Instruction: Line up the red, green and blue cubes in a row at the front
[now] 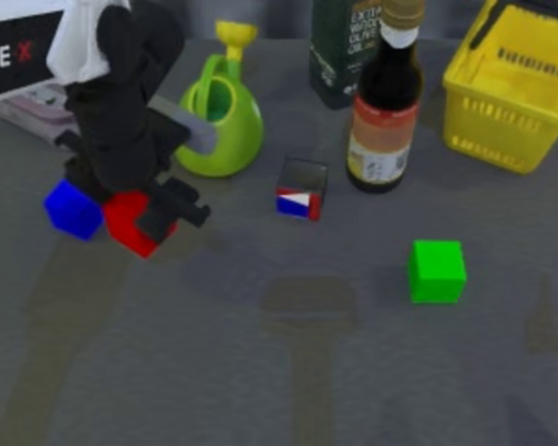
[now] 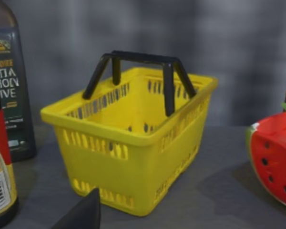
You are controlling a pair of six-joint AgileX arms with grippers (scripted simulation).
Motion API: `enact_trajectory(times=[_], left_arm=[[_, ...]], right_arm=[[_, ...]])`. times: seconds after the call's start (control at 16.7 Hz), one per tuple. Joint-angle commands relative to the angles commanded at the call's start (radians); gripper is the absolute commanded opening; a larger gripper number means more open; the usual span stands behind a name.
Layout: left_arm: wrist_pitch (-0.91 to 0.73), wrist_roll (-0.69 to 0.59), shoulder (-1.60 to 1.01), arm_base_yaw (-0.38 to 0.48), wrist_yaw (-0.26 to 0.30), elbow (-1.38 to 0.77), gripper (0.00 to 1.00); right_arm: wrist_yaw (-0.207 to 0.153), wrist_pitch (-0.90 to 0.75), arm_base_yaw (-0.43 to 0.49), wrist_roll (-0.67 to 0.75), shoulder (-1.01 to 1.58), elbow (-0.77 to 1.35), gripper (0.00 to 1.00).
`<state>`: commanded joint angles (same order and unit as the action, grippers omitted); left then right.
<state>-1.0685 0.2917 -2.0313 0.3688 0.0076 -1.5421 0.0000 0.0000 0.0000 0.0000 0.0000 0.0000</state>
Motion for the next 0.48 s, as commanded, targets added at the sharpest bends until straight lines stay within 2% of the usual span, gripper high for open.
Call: enact_trajectory(times=[0.18,0.48], left_arm=[[-0.002,-0.18,0.04,0.064,-0.005,0.044,0.0],[-0.003,-0.586,0.13,0.204,-0.013,0.151,0.0]], right_arm=[[0.0,0.0,0.0,0.0,0.0,0.0,1.0],[0.0,0.0,0.0,0.0,0.0,0.0,1.0]])
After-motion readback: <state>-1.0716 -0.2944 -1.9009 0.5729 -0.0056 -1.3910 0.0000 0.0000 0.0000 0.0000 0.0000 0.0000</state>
